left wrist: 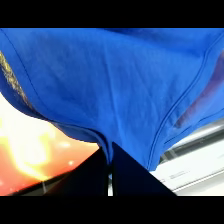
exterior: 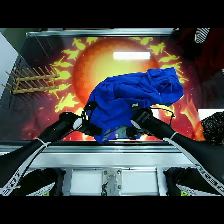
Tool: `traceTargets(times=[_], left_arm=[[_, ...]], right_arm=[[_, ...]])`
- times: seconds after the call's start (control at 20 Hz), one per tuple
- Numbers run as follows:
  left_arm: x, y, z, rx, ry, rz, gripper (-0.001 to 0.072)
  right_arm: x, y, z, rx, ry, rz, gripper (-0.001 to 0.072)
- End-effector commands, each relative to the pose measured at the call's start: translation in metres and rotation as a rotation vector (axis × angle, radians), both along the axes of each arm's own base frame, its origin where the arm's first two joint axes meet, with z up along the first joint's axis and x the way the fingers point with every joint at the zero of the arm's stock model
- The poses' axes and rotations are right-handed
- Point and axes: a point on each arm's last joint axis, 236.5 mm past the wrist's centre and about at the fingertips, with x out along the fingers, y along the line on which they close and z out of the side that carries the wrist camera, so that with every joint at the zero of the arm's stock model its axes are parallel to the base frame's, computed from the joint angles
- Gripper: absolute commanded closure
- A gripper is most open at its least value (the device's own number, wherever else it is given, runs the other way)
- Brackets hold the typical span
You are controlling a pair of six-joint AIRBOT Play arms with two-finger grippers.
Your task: Fold the clothes and pants, and hang the long-sleeved shirts on hangers.
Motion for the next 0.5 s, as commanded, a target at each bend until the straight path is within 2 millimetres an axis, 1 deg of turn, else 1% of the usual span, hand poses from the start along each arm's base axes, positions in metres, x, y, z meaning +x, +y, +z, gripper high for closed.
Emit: traceTargets(times=[0.0, 0.1, 0.3, 0.35, 0.4, 0.45], left_arm=[[0.000, 0.001, 0.007, -0.004, -0.011, -0.006, 0.0696], [0.004, -0.002, 0.018, -0.027, -0.046, -0.004, 0.0696], [0.004, -0.002, 0.033, -0.050, -0.079, -0.007, 0.0696], [0.004, -0.002, 0.034, -0.050, -0.083, -0.008, 0.0695], [0.004, -0.001, 0.036, -0.047, -0.086, -0.011, 0.0696], [0.004, 0.001, 0.035, -0.044, -0.081, -0.008, 0.0695]], right_arm=[[0.002, -0.012, -0.011, -0.086, -0.026, -0.039, -0.0007], [0.008, -0.015, -0.010, -0.101, -0.052, -0.052, -0.0007], [0.008, -0.017, -0.017, -0.118, -0.043, -0.047, -0.0007], [0.008, -0.016, -0.018, -0.119, -0.043, -0.045, 0.0034], [0.009, -0.017, -0.018, -0.120, -0.045, -0.043, 0.0328], [0.011, -0.017, -0.018, -0.119, -0.052, -0.032, 0.0553]])
